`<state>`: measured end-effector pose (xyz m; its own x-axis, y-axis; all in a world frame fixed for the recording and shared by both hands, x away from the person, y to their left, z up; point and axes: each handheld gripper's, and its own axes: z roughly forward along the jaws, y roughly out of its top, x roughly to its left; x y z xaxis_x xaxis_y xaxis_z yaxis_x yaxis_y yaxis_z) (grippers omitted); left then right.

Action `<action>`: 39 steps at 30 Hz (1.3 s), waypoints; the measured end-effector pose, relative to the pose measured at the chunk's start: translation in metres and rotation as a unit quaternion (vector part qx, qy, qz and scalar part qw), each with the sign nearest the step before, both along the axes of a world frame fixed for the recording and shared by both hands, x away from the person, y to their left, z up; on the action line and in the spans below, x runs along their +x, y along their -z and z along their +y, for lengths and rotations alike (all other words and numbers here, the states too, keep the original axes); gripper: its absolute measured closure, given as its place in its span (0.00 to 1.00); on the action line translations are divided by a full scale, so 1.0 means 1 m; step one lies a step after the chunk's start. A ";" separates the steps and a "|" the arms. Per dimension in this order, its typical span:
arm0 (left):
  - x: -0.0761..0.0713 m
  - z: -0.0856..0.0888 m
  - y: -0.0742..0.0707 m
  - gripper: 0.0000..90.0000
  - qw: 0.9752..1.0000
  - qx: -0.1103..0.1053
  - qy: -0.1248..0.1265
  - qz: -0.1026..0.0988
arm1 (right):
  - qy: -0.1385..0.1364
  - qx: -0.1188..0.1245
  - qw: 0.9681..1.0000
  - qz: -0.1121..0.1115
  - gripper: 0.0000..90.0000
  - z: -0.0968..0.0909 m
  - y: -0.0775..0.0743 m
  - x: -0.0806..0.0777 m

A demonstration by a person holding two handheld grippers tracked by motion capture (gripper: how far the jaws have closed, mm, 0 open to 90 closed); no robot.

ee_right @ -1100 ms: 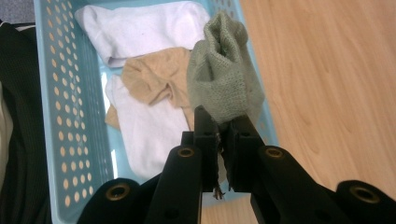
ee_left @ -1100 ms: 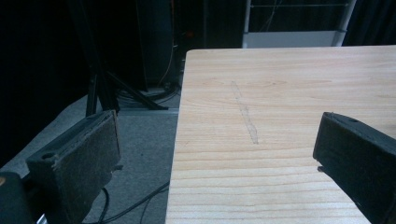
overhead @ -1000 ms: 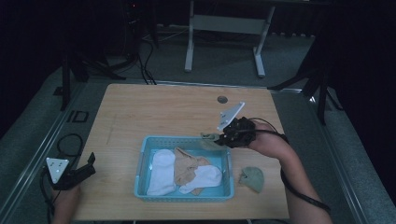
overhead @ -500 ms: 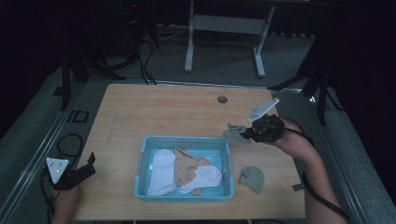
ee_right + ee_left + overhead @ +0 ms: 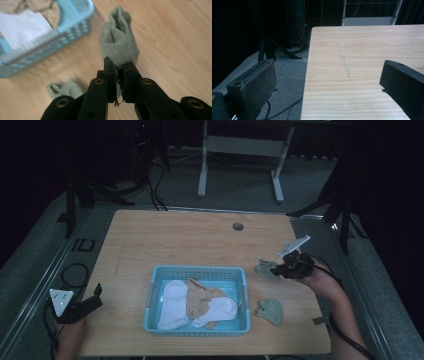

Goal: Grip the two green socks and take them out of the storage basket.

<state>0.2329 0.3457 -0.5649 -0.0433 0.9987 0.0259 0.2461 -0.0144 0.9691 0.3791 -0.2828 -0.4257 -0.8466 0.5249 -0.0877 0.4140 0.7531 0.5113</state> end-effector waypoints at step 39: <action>-0.001 0.000 0.000 0.00 1.000 0.000 -0.002 -0.003 | 0.084 0.106 0.991 -0.001 0.33 -0.036 0.058 -0.026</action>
<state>0.2324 0.3457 -0.5651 -0.0479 0.9985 0.0253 0.2407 -0.0130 0.9705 0.3534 -0.3187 -0.4836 -0.7454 0.6656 0.0379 0.5232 0.5487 0.6521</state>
